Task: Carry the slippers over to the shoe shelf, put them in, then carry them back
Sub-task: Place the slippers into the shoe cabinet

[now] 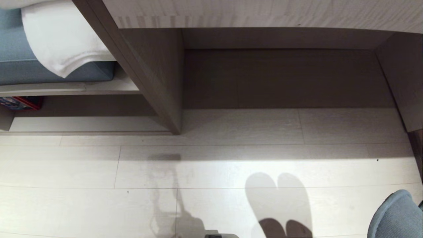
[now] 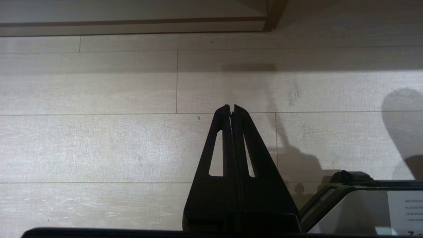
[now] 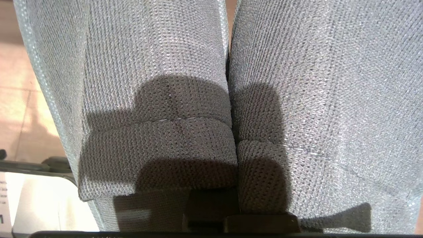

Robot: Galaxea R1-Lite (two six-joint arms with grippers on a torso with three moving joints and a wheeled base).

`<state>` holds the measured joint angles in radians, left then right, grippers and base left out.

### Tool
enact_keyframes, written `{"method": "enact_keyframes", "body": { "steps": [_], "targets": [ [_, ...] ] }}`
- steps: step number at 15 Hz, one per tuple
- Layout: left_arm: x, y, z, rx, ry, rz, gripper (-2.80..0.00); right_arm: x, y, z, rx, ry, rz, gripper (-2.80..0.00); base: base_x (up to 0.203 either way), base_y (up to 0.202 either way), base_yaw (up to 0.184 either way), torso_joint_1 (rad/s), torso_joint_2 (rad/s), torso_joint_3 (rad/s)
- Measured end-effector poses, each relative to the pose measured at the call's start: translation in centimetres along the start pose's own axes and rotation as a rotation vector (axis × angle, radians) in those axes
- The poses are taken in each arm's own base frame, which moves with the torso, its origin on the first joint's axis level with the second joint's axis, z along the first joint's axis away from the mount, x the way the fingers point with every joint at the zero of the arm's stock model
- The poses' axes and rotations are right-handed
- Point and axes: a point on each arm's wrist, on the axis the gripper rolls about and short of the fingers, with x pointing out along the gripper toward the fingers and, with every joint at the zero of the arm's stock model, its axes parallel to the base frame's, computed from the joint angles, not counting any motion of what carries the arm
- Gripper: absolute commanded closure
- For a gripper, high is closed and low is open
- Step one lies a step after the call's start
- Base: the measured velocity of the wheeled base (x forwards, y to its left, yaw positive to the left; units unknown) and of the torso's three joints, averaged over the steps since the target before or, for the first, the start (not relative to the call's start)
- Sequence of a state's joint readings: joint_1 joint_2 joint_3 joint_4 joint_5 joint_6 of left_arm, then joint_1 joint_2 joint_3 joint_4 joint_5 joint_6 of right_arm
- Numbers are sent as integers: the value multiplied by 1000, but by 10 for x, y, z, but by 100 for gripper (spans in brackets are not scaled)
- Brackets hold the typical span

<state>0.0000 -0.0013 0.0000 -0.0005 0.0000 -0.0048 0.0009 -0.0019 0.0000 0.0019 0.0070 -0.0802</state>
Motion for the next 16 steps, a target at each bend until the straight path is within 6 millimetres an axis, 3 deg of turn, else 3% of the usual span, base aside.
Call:
{"method": "enact_keyframes", "body": {
  "steps": [16],
  "targets": [
    [0, 0, 0, 0, -1, 0, 0, 0, 0, 0, 1, 1, 0, 0, 0, 0, 0, 1, 1, 203]
  ]
}}
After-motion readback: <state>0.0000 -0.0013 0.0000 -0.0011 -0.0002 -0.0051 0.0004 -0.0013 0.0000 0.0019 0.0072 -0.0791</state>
